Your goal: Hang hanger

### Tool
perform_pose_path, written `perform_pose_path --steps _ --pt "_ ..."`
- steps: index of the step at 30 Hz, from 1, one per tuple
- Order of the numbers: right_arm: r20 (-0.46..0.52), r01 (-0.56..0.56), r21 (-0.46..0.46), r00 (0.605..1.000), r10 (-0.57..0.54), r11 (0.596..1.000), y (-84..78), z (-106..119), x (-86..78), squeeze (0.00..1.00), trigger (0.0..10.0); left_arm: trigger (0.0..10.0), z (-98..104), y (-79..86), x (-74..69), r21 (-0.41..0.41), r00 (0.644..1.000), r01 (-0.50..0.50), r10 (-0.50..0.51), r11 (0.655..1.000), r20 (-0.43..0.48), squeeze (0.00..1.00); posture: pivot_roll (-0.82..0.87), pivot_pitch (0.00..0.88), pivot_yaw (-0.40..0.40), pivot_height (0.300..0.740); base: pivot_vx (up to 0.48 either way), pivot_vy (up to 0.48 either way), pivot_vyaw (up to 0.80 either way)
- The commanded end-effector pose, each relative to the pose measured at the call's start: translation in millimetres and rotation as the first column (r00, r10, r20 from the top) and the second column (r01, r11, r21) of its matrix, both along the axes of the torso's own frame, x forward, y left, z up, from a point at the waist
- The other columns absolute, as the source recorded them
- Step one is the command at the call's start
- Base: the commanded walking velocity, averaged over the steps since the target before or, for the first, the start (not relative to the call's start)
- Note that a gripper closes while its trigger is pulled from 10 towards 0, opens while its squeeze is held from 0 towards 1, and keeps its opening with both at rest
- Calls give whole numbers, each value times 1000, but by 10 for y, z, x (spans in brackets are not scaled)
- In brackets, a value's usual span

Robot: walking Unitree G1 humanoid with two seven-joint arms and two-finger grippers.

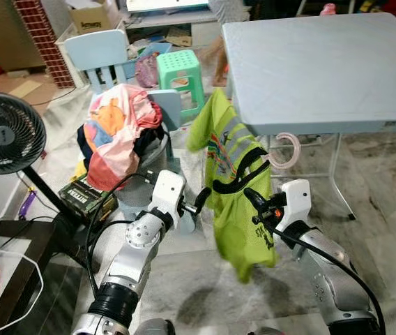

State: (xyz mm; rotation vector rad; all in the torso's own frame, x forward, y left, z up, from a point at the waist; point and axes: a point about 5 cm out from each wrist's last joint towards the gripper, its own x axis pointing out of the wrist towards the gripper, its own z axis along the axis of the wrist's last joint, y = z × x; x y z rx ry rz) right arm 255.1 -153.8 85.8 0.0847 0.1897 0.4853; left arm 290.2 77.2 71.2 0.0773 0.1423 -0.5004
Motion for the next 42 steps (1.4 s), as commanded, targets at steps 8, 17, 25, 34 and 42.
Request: perform_pose_path --steps 8,17,25,34,42 --pt "21 -270 53 963 269 962 261 197 -192 0 10000 10000 4 9 59 1 1000 -13 13 1000 10 0 -81 0 59 740 0 0 0" --pt "15 -386 106 922 387 916 381 311 -278 0 10000 10000 25 -30 105 -5 999 -29 29 1000 25 0 -80 0 57 740 0 0 0" --pt "-96 -421 -11 904 418 907 121 206 -390 0 10000 10000 49 307 237 48 980 -188 184 981 75 0 -85 0 56 740 0 0 0" --pt "-226 -433 -202 893 388 878 -212 -1 -464 0 10000 10000 103 597 339 74 953 -291 281 954 113 0 -86 0 57 740 0 0 0" --pt "-328 -477 -322 866 376 817 -591 -63 -583 0 10000 10000 91 757 350 92 936 -339 326 936 133 0 -91 0 57 740 0 0 0"
